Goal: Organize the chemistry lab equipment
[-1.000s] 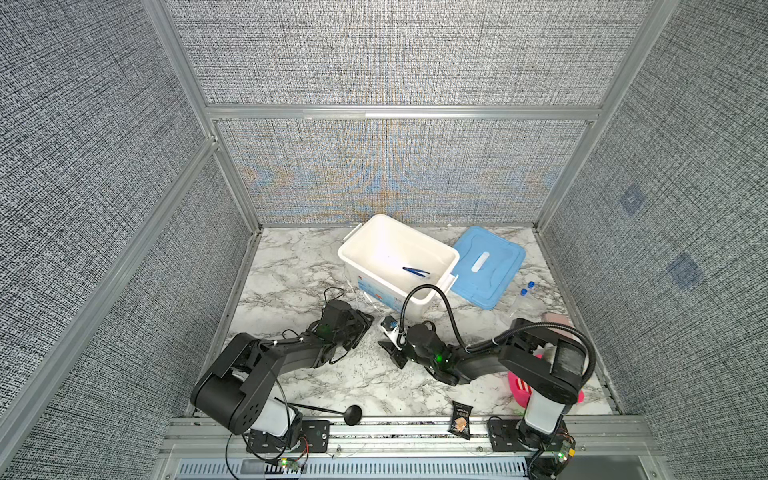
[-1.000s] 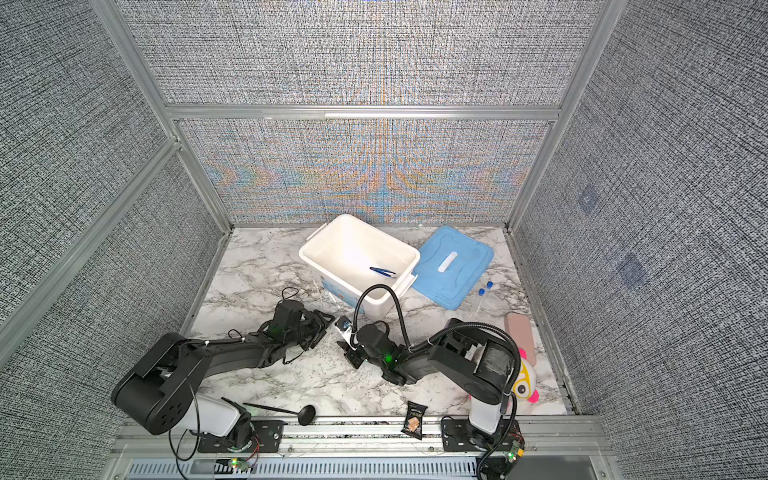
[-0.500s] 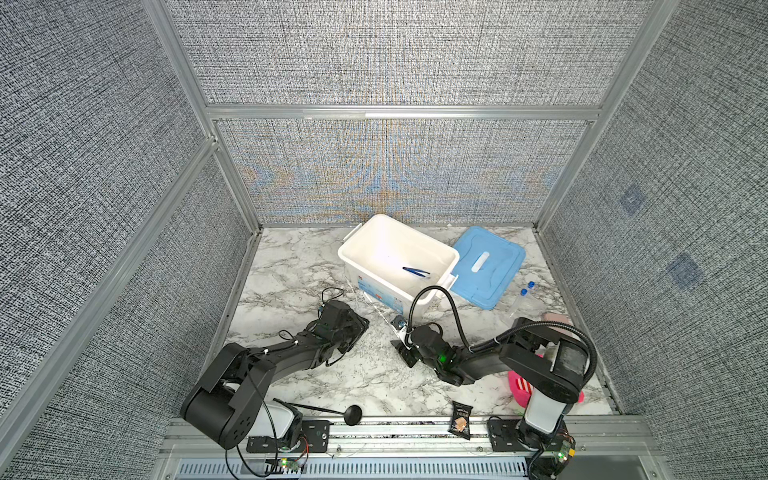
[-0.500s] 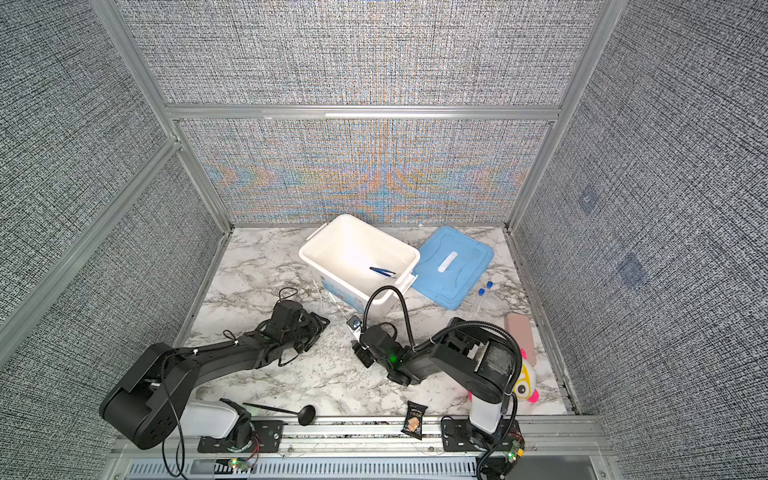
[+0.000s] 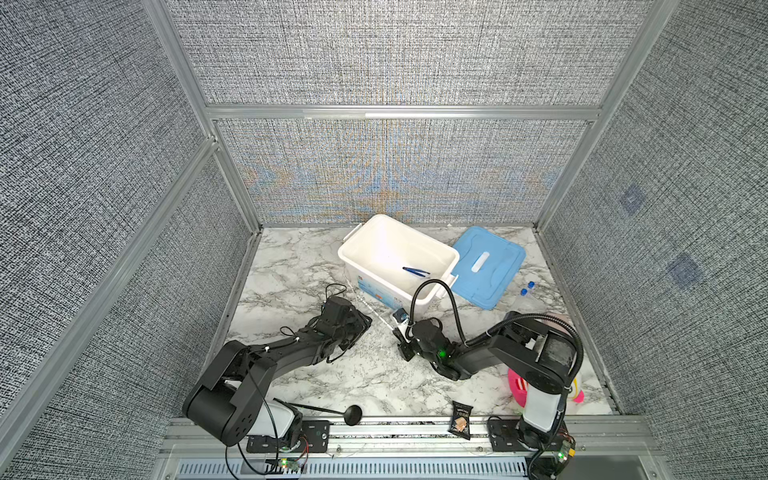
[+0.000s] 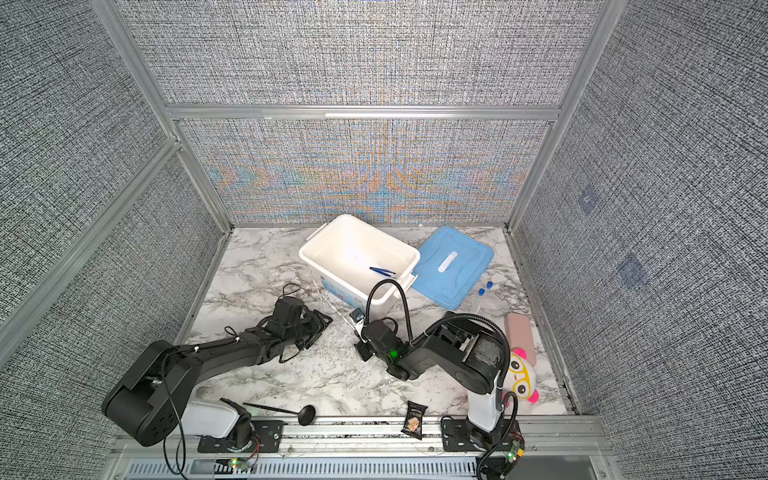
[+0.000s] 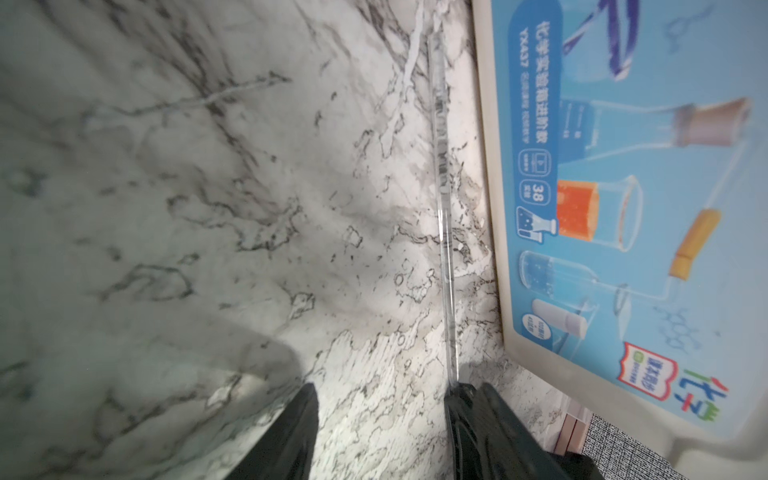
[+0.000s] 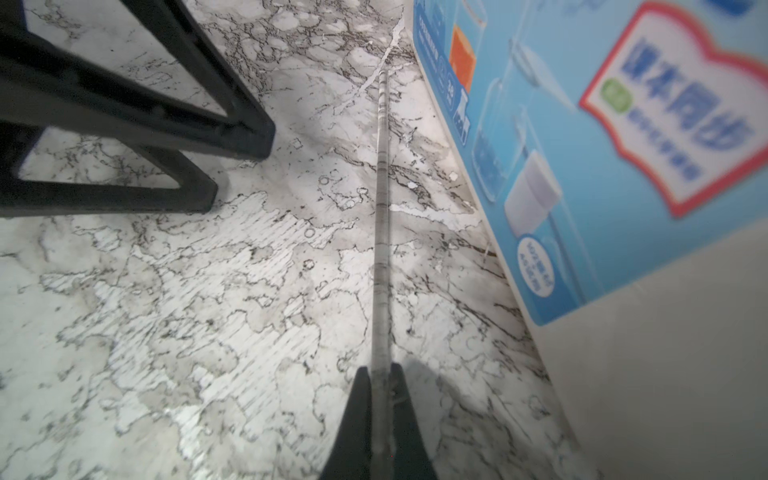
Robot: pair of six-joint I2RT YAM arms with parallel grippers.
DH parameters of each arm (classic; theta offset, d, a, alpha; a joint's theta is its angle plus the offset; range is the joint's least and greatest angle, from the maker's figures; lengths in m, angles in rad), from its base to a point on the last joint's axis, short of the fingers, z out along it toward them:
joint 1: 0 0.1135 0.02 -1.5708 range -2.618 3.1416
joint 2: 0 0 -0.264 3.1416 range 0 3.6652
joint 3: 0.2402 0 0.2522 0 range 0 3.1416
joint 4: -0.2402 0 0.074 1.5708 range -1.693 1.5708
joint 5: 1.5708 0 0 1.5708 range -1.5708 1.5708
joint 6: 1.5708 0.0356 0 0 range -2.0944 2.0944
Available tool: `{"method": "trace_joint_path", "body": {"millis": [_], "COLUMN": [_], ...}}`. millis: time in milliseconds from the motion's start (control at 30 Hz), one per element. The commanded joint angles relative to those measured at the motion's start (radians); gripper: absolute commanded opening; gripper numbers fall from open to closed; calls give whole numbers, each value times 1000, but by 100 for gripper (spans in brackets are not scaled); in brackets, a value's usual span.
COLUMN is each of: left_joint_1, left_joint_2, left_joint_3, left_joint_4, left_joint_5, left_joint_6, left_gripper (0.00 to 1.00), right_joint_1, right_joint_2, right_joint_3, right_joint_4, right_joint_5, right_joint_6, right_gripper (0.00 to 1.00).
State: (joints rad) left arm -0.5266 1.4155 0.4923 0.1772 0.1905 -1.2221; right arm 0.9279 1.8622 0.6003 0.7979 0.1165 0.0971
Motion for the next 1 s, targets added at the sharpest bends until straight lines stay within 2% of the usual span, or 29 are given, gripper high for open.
{"method": "trace_joint_path", "body": {"millis": [0, 267, 433, 967], "left_joint_1": [1, -2, -2, -1], "left_joint_2": [-2, 34, 33, 100], "left_joint_3": [5, -46, -50, -91], "left_joint_4": [-18, 72, 61, 168], "left_joint_5": [12, 22, 7, 38], "left_joint_6": [24, -30, -32, -91], "left_gripper": [62, 64, 64, 62], "right_joint_1": [7, 49, 87, 137], "right_joint_2": [-14, -24, -2, 59], "right_joint_3": [-6, 67, 115, 183], "right_joint_4": [-28, -77, -106, -70], "right_joint_5": [-49, -84, -84, -70], "right_joint_6": [8, 0, -37, -21], "right_gripper": [3, 3, 3, 4]}}
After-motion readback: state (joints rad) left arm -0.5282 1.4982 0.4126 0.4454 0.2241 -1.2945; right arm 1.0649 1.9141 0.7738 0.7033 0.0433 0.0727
